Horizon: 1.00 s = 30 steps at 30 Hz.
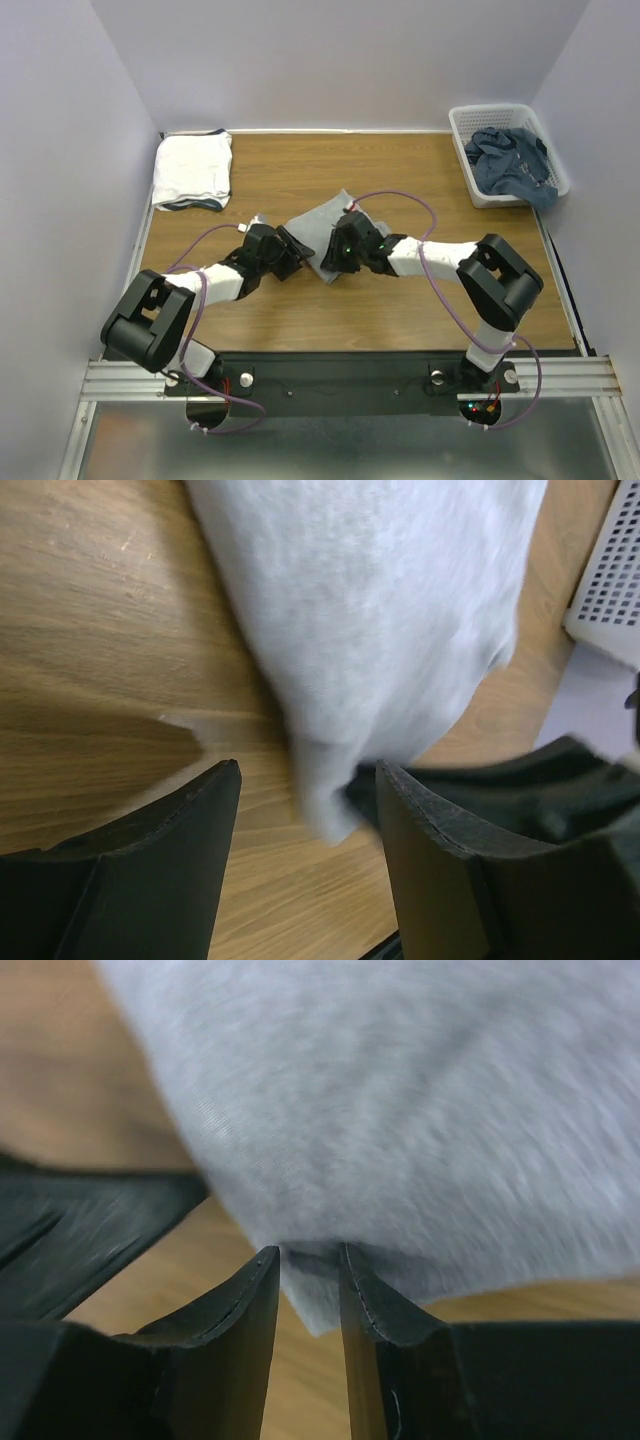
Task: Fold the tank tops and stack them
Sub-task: Fold the tank top, then neatly place the folded tank top to the corner
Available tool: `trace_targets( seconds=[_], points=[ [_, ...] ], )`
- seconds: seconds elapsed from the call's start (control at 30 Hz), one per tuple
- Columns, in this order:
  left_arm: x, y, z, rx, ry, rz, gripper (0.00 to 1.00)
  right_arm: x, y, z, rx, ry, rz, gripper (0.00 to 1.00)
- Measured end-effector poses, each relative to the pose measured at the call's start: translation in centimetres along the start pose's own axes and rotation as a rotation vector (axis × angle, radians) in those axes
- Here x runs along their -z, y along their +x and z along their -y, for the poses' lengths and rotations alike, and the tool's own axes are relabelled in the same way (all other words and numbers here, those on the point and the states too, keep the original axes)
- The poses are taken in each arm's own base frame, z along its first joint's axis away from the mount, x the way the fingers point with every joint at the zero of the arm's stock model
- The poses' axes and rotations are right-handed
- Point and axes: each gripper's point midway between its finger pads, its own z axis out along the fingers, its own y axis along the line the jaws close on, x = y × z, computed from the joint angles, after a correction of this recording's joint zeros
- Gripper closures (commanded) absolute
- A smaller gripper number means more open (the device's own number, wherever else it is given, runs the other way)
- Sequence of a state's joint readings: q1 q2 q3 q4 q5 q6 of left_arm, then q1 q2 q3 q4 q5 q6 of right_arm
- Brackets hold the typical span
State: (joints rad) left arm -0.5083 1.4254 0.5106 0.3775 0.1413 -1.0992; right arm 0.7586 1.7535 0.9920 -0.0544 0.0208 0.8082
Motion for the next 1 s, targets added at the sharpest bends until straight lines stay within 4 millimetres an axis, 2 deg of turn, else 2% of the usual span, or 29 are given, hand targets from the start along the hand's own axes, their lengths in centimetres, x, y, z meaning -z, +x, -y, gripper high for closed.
trace_targets(
  seconds=[0.07, 0.17, 0.27, 0.4, 0.53, 0.7, 0.77, 0.83, 1.0],
  points=[
    [0.0, -0.3, 0.3, 0.004, 0.012, 0.012, 0.32, 0.1, 1.6, -2.5, 0.008, -0.061, -0.033, 0.63],
    [-0.2, -1.2, 0.3, 0.011, 0.012, 0.034, 0.32, 0.0, 1.9, -4.3, 0.007, -0.104, -0.04, 0.61],
    [-0.8, -2.1, 0.1, 0.017, -0.002, 0.05, 0.37, 0.0, 1.4, -4.4, -0.001, -0.107, -0.028, 0.6],
    [-2.0, -3.1, -1.4, 0.028, -0.062, 0.061, 0.38, -0.1, 0.7, -4.0, 0.004, -0.09, -0.007, 0.57],
    [-2.3, -3.6, -1.3, 0.007, -0.076, 0.067, 0.38, 0.2, -0.6, -3.9, 0.053, -0.052, 0.031, 0.57],
    [-3.1, -4.1, -0.8, -0.016, -0.079, 0.067, 0.38, 0.9, -4.7, -4.9, 0.146, 0.004, 0.15, 0.57],
    [-3.2, -4.2, -0.8, -0.021, -0.081, 0.068, 0.41, 0.8, -5.9, -4.3, 0.175, 0.048, 0.185, 0.57],
    [-3.3, -4.2, -0.8, -0.024, -0.086, 0.068, 0.44, 0.2, -6.1, -3.1, 0.192, 0.091, 0.19, 0.57],
    [-4.4, -4.6, -0.3, -0.053, -0.109, 0.073, 0.49, -1.9, -5.8, 2.7, 0.21, 0.263, 0.143, 0.55]
  ],
)
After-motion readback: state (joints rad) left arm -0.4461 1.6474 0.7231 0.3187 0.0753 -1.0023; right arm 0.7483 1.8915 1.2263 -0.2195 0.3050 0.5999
